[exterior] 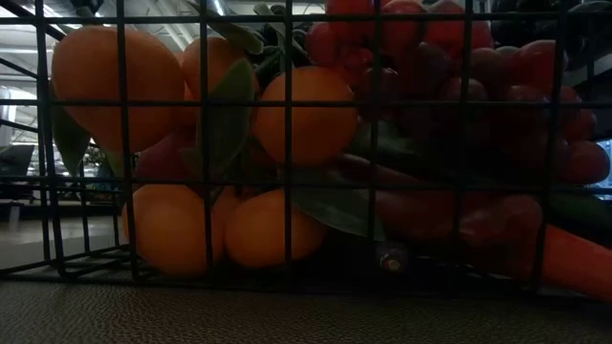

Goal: Build produce basket
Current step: Return to Home Position

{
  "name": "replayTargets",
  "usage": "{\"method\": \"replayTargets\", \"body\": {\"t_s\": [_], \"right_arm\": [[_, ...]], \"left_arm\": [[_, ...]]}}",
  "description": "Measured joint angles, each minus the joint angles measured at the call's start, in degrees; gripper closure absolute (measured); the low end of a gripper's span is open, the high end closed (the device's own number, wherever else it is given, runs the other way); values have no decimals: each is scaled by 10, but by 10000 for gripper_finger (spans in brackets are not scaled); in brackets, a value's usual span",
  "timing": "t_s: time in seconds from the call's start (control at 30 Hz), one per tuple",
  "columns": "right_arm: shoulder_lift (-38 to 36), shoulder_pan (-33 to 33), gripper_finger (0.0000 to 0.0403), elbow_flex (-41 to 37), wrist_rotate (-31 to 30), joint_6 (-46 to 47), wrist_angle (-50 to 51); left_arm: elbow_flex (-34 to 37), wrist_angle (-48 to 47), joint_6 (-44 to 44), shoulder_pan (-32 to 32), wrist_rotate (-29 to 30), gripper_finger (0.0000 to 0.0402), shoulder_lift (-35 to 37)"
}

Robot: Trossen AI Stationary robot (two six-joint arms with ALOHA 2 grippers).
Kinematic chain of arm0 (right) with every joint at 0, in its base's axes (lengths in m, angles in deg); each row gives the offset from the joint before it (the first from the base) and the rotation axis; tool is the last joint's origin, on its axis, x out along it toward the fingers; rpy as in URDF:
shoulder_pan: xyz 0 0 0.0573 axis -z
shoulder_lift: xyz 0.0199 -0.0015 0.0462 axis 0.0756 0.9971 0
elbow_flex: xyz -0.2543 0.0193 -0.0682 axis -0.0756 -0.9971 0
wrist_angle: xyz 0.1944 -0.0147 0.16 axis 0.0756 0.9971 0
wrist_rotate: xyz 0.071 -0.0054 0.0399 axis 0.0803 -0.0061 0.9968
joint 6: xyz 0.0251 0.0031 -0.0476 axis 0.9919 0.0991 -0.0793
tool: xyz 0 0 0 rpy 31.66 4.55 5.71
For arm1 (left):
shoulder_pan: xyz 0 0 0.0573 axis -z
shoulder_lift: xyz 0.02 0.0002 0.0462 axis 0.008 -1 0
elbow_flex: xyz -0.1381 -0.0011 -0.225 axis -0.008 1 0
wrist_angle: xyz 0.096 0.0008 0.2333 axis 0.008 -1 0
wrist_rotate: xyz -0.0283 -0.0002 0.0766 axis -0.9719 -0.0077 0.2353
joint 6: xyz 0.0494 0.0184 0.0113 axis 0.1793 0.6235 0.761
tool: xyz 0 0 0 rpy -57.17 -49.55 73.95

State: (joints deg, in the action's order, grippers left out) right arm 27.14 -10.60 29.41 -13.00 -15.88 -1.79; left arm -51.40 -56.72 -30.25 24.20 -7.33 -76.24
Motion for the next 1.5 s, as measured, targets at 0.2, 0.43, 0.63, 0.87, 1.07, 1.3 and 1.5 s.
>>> {"method": "replayTargets", "body": {"t_s": [0.2, 0.43, 0.63, 0.87, 1.07, 1.3, 1.5], "right_arm": [[-70, 0, 403, -54, -4, 0, -32], [-120, 0, 403, -102, -27, 13, -44], [-121, 0, 403, -132, -27, 13, -74], [-119, 0, 403, -134, -29, 12, -90], [-120, 0, 403, -142, -30, -8, -122], [-120, 0, 403, -216, -17, -18, -231], [-120, 0, 403, -282, -5, -17, -317]], "left_arm": [[48, 40, 33, 0, -1, 401, 73], [93, 57, 54, 0, -1, 401, 158], [106, 55, 77, 0, -7, 401, 176], [137, 94, 91, 0, -7, 401, 176], [187, 157, 104, 0, -7, 401, 176], [265, 248, 119, 0, -9, 401, 176], [324, 315, 144, 0, -12, 401, 176]]}}
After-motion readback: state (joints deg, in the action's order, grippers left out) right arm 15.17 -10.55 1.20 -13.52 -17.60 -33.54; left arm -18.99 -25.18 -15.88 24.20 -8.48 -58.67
